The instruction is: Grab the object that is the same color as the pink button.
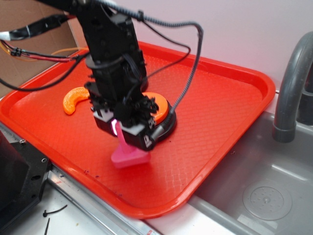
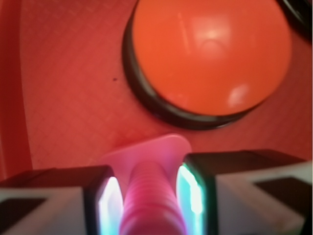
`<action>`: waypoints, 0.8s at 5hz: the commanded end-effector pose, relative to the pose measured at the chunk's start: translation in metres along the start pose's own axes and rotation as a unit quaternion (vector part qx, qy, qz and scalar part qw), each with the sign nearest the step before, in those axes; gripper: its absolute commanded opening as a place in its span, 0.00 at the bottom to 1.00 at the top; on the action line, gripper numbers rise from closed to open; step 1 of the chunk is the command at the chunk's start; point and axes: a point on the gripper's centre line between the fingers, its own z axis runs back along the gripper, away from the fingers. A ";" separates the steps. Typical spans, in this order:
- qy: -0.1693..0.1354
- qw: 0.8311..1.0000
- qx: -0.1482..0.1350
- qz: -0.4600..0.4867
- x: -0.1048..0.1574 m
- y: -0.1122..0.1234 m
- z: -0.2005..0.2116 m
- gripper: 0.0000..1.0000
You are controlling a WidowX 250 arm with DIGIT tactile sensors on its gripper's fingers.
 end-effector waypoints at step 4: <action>-0.097 0.992 0.024 0.080 -0.001 0.094 0.176 0.00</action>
